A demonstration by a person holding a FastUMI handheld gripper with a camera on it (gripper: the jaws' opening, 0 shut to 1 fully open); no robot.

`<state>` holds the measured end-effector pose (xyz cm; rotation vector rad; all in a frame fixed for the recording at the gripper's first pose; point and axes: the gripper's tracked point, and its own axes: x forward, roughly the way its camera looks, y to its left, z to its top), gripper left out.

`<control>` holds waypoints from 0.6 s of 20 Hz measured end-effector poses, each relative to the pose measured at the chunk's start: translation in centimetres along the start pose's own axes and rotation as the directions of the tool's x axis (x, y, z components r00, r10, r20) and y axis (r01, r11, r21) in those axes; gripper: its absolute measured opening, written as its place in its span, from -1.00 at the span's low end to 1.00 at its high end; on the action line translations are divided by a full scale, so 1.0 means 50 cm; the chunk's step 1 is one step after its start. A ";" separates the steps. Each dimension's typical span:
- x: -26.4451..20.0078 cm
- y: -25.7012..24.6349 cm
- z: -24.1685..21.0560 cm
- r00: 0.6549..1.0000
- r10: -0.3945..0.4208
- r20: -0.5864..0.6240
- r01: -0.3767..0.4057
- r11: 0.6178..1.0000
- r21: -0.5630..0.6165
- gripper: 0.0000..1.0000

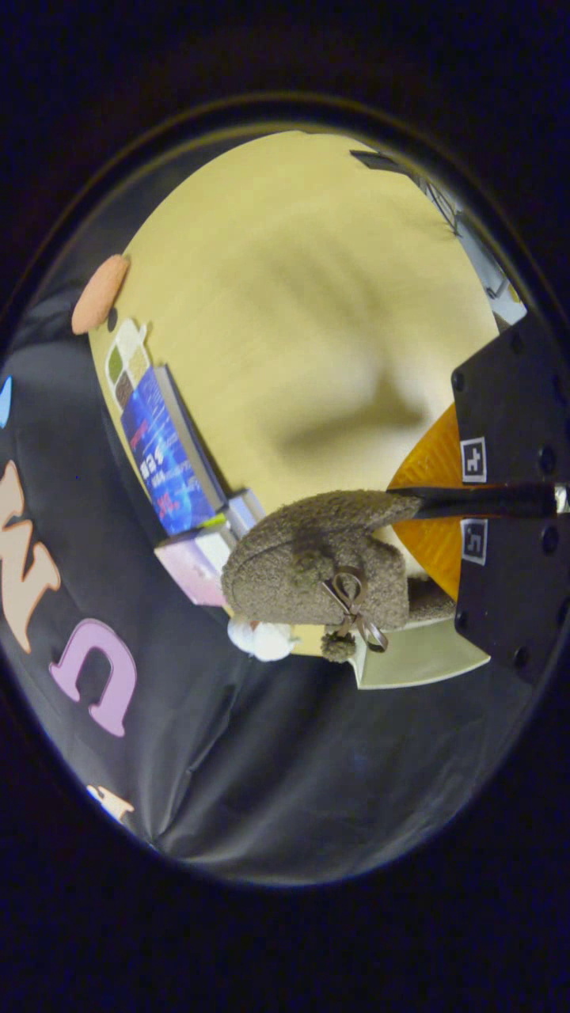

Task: Open the storage box then place both shoes into the box .Put the left shoe in first, then the right shoe, with the right side of both shoes facing outward in a uniform manner.

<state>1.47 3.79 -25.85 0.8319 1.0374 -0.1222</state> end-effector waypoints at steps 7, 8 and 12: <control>0.040 0.220 -0.098 0.988 0.113 -0.106 -0.119 0.991 -0.057 -0.94; 0.054 0.222 -0.116 0.988 0.098 -0.120 -0.106 0.992 -0.071 -0.94; 0.090 0.204 -0.180 0.987 0.019 -0.159 -0.039 0.992 -0.123 -0.94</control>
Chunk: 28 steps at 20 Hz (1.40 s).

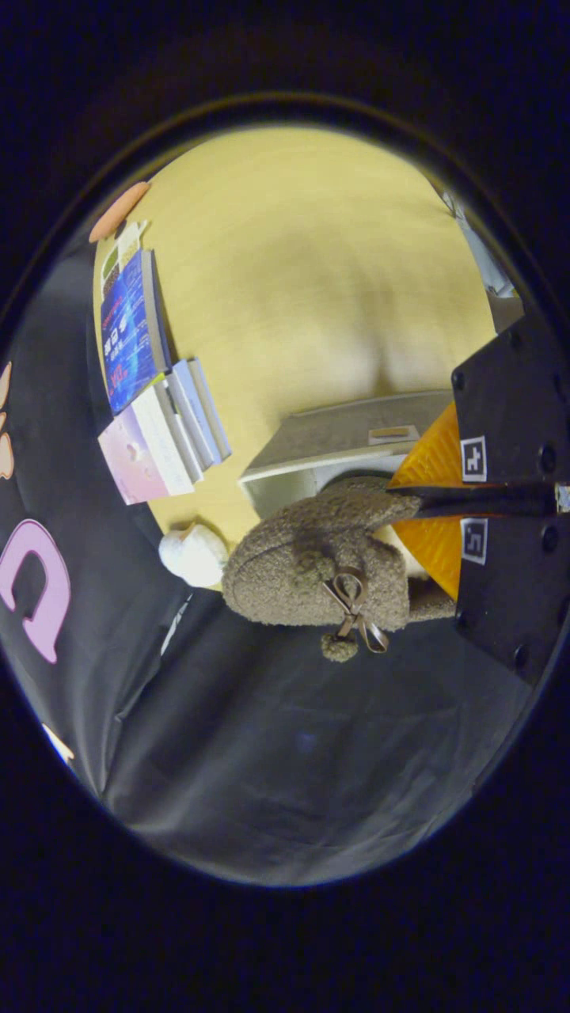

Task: Open the storage box then place both shoes into the box .Put the left shoe in first, then the right shoe, with the right side of both shoes facing outward in a uniform manner.

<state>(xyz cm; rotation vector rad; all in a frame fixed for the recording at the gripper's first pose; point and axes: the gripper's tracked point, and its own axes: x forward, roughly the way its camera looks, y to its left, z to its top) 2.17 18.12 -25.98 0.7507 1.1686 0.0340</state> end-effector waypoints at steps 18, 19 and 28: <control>0.042 -0.027 -0.045 0.960 -0.243 0.139 0.242 0.970 0.023 -0.70; 0.043 -0.037 -0.051 0.956 -0.259 0.138 0.259 0.966 0.013 -0.63; 0.023 -0.030 -0.014 0.953 -0.235 0.192 0.228 0.972 0.056 -0.68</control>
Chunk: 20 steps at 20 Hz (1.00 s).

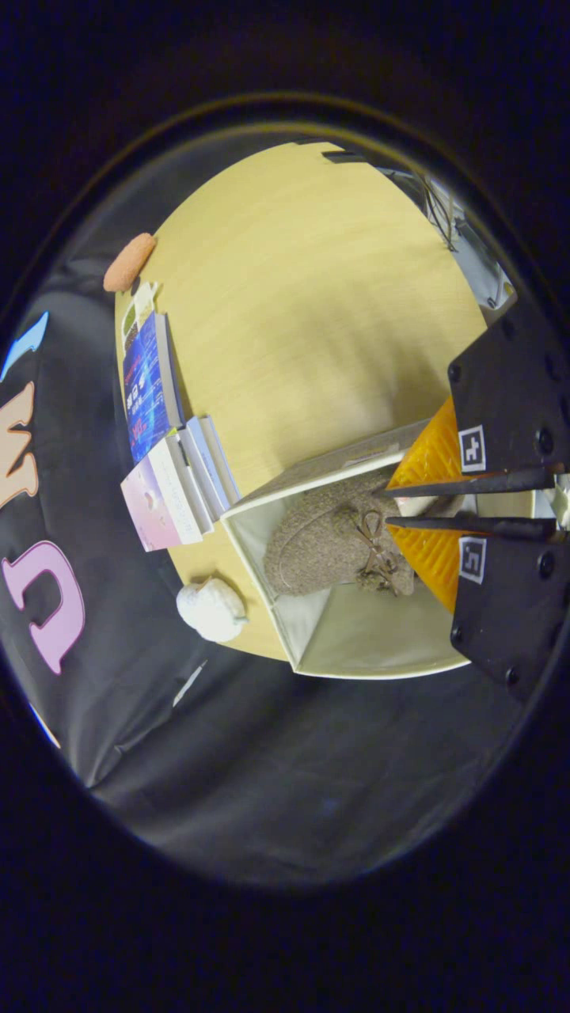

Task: Open the storage box then place both shoes into the box .Put the left shoe in first, then the right shoe, with the right side of both shoes facing outward in a uniform manner.

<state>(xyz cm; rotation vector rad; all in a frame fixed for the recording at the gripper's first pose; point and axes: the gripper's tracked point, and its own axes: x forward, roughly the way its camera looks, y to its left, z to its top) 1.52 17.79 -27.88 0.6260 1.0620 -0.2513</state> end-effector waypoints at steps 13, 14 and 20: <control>-0.076 0.071 0.057 0.986 0.074 0.151 -0.060 0.993 -0.098 -0.67; -0.088 0.083 0.071 0.979 0.097 0.181 -0.075 0.989 -0.124 -0.67; -0.228 0.097 0.232 0.851 0.182 0.493 -0.037 0.956 -0.290 -0.67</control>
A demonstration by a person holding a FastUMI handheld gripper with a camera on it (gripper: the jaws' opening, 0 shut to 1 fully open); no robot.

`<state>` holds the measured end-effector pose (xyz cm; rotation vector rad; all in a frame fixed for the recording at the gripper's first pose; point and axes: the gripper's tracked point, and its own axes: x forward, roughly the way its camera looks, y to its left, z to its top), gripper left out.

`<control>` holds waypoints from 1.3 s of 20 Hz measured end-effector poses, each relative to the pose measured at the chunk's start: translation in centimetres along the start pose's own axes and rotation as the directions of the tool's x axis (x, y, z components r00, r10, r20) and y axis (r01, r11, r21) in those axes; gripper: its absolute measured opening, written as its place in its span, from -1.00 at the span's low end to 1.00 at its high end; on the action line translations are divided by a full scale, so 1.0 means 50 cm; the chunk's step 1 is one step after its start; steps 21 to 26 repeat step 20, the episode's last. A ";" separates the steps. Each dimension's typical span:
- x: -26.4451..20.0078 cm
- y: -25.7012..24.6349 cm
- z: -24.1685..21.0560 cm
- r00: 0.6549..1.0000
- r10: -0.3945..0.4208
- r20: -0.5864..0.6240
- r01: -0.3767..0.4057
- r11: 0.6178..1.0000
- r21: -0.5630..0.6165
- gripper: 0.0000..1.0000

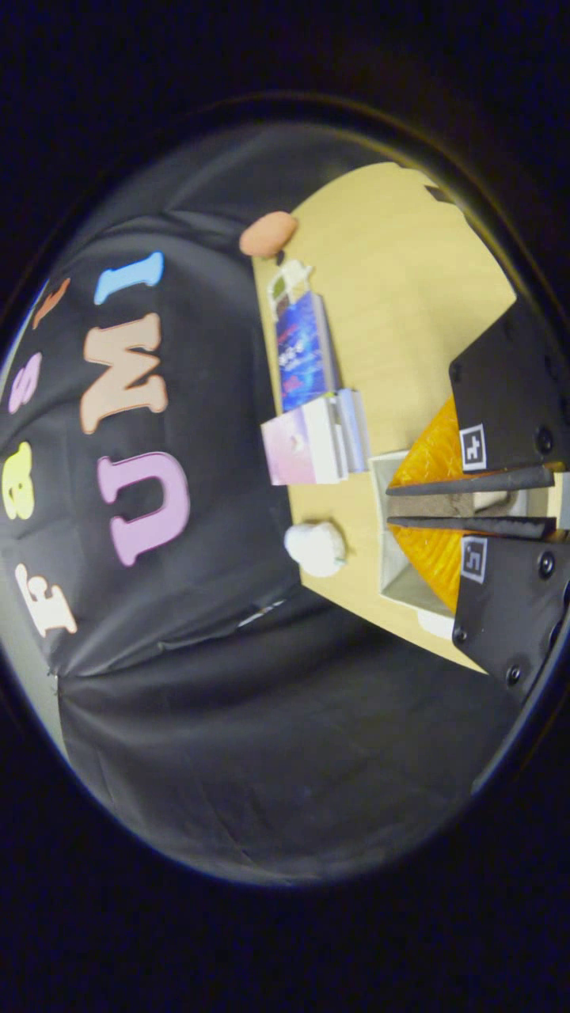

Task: Open the storage box then place both shoes into the box .Put the left shoe in first, then the right shoe, with the right side of both shoes facing outward in a uniform manner.

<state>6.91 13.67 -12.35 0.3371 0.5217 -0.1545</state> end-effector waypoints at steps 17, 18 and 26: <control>-0.208 -0.266 0.526 0.778 -0.077 0.623 0.216 0.965 -0.150 -0.68; -0.211 -0.282 0.528 0.778 -0.081 0.623 0.217 0.965 -0.147 -0.68; -0.210 -0.315 0.530 0.775 -0.093 0.625 0.230 0.963 -0.142 -0.68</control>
